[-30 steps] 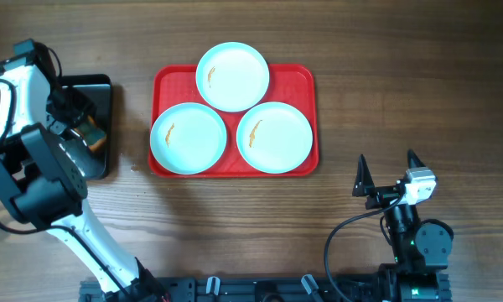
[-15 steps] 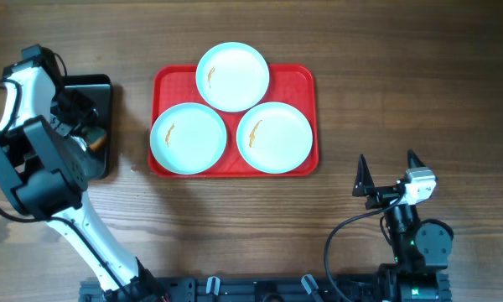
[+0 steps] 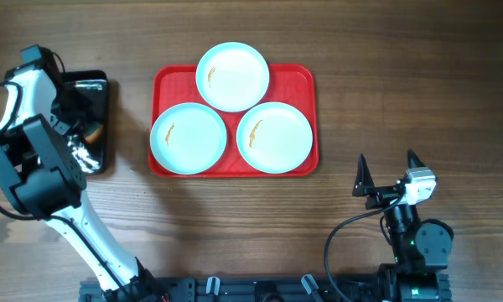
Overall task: Clean dirty plates on tray and stack at the side
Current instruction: 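Grasp the sponge with the left gripper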
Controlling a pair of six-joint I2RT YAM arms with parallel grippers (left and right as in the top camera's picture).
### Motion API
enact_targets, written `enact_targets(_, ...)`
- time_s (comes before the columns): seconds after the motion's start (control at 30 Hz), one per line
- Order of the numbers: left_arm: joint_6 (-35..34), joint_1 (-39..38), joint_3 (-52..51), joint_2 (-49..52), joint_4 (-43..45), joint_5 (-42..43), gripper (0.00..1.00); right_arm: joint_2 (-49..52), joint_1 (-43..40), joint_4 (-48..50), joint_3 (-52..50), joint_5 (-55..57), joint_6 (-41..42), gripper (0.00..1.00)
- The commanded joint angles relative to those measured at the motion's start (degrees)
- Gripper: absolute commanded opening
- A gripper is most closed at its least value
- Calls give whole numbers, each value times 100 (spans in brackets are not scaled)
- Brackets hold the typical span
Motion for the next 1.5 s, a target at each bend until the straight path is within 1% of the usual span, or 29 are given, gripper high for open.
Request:
enact_targets(0.0, 31, 151, -13, 11, -184, 398, 100, -46, -9, 35, -4, 61, -70, 100)
enact_targets(0.2, 28, 142, -15, 0, -658, 1198, 100, -46, -9, 33, -4, 61, -70, 100)
enact_targets(0.27, 28, 129, -15, 0, -713, 1287, 100, -46, -9, 33, -4, 63, -70, 100)
enact_targets(0.3, 28, 120, -15, 0, -717, 1287, 96, -46, -9, 35, -4, 61, -72, 100)
enact_targets(0.33, 28, 109, -15, 0, -730, 1287, 90, -46, -9, 35, -4, 61, -70, 100)
enact_targets(0.37, 28, 96, -17, 0, -734, 1287, 80, -46, -9, 35, -4, 61, -72, 100)
enact_targets(0.43, 31, 83, -17, 0, -732, 1287, 57, -46, -9, 33, -4, 61, -70, 100)
enact_targets(0.47, 28, 83, -17, 0, -732, 1287, 49, -46, -9, 33, -4, 61, -70, 100)
enact_targets(0.53, 28, 83, -17, 0, -732, 1285, 25, -46, -9, 35, -4, 61, -72, 100)
enact_targets(0.6, 28, 83, -17, 0, -732, 1285, 9, -46, -9, 33, -4, 61, -72, 100)
enact_targets(0.63, 28, 83, -17, 0, -734, 1285, 4, -46, -9, 33, -4, 61, -72, 100)
enact_targets(0.93, 31, 92, -15, 0, -702, 1283, 4, -46, -9, 35, -4, 61, -72, 100)
enact_targets(0.97, 31, 101, -13, 0, -678, 1281, 10, -46, -9, 35, -4, 61, -72, 100)
enact_targets(1.03, 31, 133, -13, 0, -592, 1283, 58, -46, -9, 33, -4, 63, -72, 100)
enact_targets(1.07, 33, 151, -13, 0, -568, 1281, 61, -46, -9, 33, -4, 61, -70, 99)
enact_targets(1.1, 31, 170, -13, 0, -529, 1281, 70, -46, -9, 35, -4, 61, -72, 100)
enact_targets(1.13, 31, 188, -13, 0, -507, 1281, 82, -46, -9, 35, -4, 61, -72, 100)
enact_targets(1.17, 31, 214, -13, -2, -487, 1279, 88, -46, -9, 35, -4, 61, -70, 100)
enact_targets(1.3, 28, 278, 37, -11, -461, 1104, 92, -46, -9, 33, -4, 63, -70, 100)
enact_targets(1.37, 31, 284, 57, -11, -293, 782, 92, -46, -9, 33, -4, 61, -70, 100)
enact_targets(1.47, 37, 278, 55, -9, 7, 542, 88, -46, -9, 33, -4, 61, -70, 100)
